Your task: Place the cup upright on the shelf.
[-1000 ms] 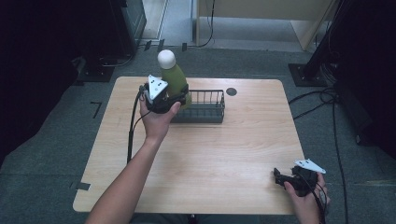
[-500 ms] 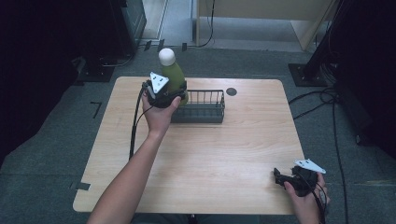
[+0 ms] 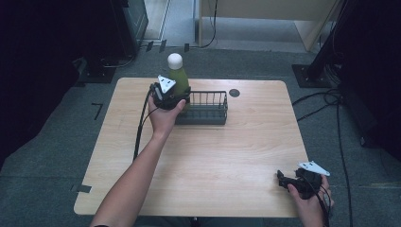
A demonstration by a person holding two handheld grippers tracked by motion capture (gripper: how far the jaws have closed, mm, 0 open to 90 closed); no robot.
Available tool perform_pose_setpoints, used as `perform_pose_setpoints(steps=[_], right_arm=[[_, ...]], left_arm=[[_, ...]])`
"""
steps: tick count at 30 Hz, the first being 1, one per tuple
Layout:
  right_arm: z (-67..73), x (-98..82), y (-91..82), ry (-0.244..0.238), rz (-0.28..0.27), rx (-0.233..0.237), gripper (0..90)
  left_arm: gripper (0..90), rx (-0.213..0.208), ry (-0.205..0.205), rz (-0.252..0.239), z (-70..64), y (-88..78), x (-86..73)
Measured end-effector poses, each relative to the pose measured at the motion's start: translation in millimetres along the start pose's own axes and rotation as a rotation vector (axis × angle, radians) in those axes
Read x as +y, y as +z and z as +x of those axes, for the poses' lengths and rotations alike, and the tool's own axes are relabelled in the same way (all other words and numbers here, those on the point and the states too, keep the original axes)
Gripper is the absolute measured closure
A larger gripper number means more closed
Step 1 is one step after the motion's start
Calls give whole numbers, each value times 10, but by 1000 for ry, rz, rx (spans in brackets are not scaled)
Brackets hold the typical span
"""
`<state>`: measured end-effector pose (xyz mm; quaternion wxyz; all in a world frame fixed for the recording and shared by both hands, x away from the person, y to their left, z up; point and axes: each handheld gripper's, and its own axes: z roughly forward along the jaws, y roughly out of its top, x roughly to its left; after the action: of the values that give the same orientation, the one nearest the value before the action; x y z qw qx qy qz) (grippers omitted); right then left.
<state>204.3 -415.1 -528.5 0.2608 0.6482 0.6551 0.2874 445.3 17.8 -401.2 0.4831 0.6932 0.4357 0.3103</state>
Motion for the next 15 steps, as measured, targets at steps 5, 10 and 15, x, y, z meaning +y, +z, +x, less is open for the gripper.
perform_pose_setpoints(steps=[5, 10, 15], right_arm=[[0, 0, 0, 0, 0, 0, 0], [0, 0, 0, 0, 0, 0, 0], [0, 0, 0, 0, 0, 0, 0]], left_arm=[[208, -2, 9, -11, -16, 13, -17], [207, 8, -4, -5, -11, 23, -11], [203, 13, -29, 0, 0, 33, -8]])
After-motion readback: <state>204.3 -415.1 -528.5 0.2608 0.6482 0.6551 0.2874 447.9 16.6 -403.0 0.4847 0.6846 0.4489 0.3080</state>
